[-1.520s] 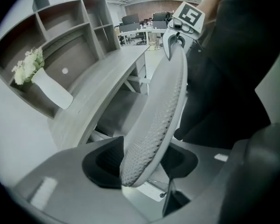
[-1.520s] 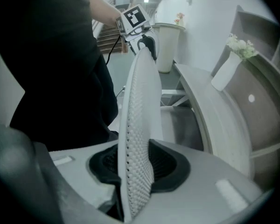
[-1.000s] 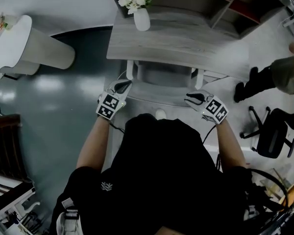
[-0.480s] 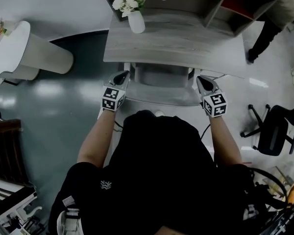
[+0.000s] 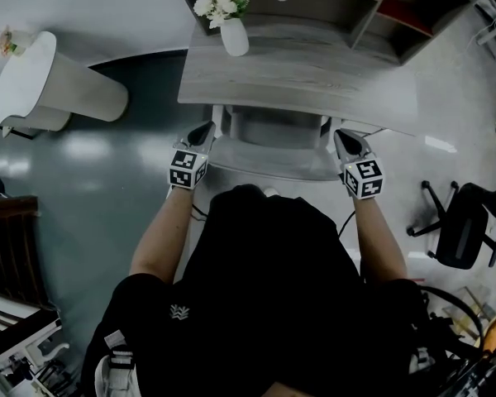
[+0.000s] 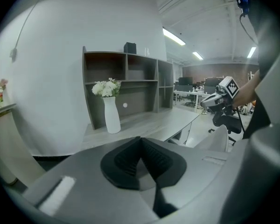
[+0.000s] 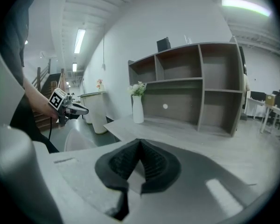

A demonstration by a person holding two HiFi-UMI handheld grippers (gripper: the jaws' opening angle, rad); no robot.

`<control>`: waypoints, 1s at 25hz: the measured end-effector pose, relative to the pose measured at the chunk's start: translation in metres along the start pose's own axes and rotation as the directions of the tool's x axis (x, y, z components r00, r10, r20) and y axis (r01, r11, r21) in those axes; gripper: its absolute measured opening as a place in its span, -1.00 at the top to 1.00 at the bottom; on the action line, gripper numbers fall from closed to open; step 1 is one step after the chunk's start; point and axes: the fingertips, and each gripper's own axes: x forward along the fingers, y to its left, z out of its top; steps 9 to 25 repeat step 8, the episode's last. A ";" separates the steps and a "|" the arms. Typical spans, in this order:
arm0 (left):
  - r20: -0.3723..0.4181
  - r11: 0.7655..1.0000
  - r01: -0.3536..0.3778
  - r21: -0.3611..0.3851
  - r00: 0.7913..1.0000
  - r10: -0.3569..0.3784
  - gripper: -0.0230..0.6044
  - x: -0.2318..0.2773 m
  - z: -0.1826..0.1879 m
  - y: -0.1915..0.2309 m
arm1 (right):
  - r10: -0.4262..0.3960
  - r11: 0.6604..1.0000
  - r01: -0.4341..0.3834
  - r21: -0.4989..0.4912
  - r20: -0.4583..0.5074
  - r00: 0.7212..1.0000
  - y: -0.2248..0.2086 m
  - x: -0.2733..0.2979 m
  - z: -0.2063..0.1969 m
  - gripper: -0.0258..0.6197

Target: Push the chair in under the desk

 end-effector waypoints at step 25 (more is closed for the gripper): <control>0.006 1.000 0.007 0.019 1.000 -0.008 0.91 0.000 0.002 -0.004 | 0.000 1.000 0.000 -0.003 0.006 1.000 -0.001 -0.001 -0.001 0.92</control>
